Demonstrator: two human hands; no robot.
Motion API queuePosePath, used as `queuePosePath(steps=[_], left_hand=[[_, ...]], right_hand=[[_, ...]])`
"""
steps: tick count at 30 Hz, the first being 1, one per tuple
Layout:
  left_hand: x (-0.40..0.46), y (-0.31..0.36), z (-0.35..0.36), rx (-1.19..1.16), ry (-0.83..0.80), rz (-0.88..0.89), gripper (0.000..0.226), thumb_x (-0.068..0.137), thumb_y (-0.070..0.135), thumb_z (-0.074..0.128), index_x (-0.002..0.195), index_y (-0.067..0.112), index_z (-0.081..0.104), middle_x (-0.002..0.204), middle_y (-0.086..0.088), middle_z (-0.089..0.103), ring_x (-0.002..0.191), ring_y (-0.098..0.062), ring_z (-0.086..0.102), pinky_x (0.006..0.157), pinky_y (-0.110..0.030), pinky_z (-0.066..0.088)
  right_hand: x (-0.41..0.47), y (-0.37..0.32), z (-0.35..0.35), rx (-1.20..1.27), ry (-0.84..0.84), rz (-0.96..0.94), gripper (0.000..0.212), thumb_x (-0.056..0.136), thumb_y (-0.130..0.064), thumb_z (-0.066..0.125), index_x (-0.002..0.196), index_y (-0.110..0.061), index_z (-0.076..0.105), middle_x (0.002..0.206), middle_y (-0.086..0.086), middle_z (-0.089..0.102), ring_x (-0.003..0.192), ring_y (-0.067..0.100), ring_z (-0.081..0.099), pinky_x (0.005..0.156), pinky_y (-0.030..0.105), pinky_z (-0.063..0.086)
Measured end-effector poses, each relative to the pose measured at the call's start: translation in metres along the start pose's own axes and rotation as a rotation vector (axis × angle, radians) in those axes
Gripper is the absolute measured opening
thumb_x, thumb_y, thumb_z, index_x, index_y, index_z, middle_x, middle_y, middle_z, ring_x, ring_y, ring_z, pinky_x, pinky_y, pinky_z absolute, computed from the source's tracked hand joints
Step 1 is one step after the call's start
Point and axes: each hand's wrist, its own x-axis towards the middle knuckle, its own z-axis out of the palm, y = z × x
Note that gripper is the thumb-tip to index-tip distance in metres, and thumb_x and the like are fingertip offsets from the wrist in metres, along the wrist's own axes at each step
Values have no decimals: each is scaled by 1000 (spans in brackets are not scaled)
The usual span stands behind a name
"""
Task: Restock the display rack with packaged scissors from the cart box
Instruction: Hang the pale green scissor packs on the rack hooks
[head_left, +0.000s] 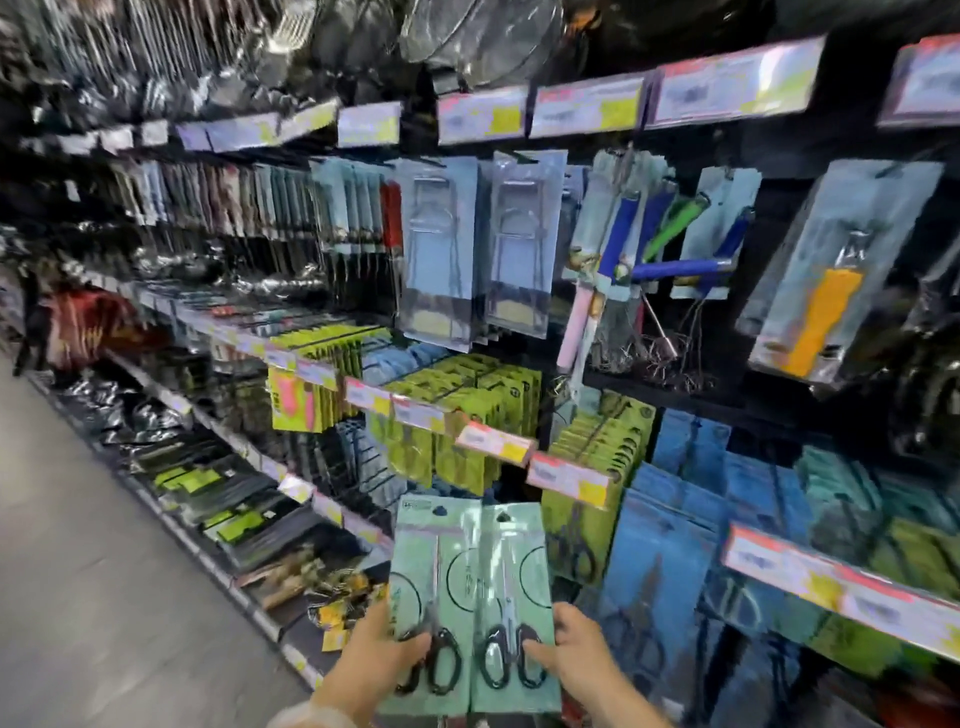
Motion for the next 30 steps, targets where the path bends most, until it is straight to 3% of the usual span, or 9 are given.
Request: queuePosePath(steps=[6, 10, 12, 15, 17, 20, 23, 26, 30], left_hand=[[92, 9, -51, 34, -137, 0, 27, 81, 0, 68, 100, 16, 58, 105, -9, 67, 82, -20, 58, 82, -34, 47], [144, 11, -77, 139, -296, -16, 68, 75, 14, 74, 135, 8, 42, 127, -12, 60, 94, -17, 61, 85, -29, 52], [161, 14, -85, 150, -328, -20, 54, 71, 12, 72, 121, 6, 53, 122, -19, 61, 96, -24, 61, 92, -39, 51], [170, 22, -83, 258, -408, 2, 44, 73, 23, 72, 114, 22, 56, 120, -4, 62, 111, -22, 58, 103, -43, 44], [172, 27, -80, 331, -424, 3, 56, 74, 31, 72, 125, 26, 48, 131, -1, 52, 124, -23, 48, 107, -40, 38], [178, 27, -72, 239, -472, -23, 79, 77, 28, 72, 143, 23, 31, 148, 1, 37, 135, -23, 37, 113, -39, 31], [182, 27, -65, 220, -528, -29, 78, 76, 21, 73, 143, 19, 32, 147, -1, 39, 132, -21, 41, 113, -39, 32], [186, 24, -61, 209, -563, -21, 85, 71, 22, 76, 144, 15, 32, 149, 3, 36, 135, -23, 39, 115, -42, 28], [190, 27, -57, 184, -619, -19, 68, 69, 19, 74, 131, 24, 47, 136, 2, 54, 125, -20, 49, 112, -45, 36]], right_hand=[[53, -39, 39, 94, 116, 12, 22, 82, -1, 65, 96, -15, 55, 101, 7, 66, 96, 24, 63, 86, 34, 52], [73, -54, 59, 167, 239, -25, 27, 82, -1, 65, 98, -21, 58, 108, 7, 66, 103, 26, 61, 94, 44, 51], [76, -58, 64, 204, 331, -32, 28, 81, 0, 66, 94, -23, 57, 109, 7, 66, 104, 27, 60, 97, 46, 48], [76, -59, 64, 258, 409, 9, 33, 83, -5, 66, 112, -15, 54, 116, 6, 62, 110, 25, 58, 99, 45, 47], [76, -57, 61, 249, 422, 37, 43, 82, -5, 67, 121, -11, 50, 119, 7, 62, 110, 26, 59, 98, 45, 48], [74, -59, 61, 237, 399, 50, 31, 83, 0, 65, 109, -13, 54, 106, 8, 67, 99, 25, 63, 89, 40, 54], [76, -57, 61, 221, 395, 30, 26, 83, 2, 64, 99, -17, 54, 95, 1, 67, 88, 18, 63, 74, 25, 55], [76, -53, 63, 248, 409, 34, 26, 84, 2, 63, 101, -16, 54, 97, 4, 68, 86, 17, 63, 78, 27, 54], [79, -48, 58, 291, 421, 46, 26, 85, 2, 62, 103, -16, 55, 99, 6, 69, 84, 17, 65, 70, 20, 56]])
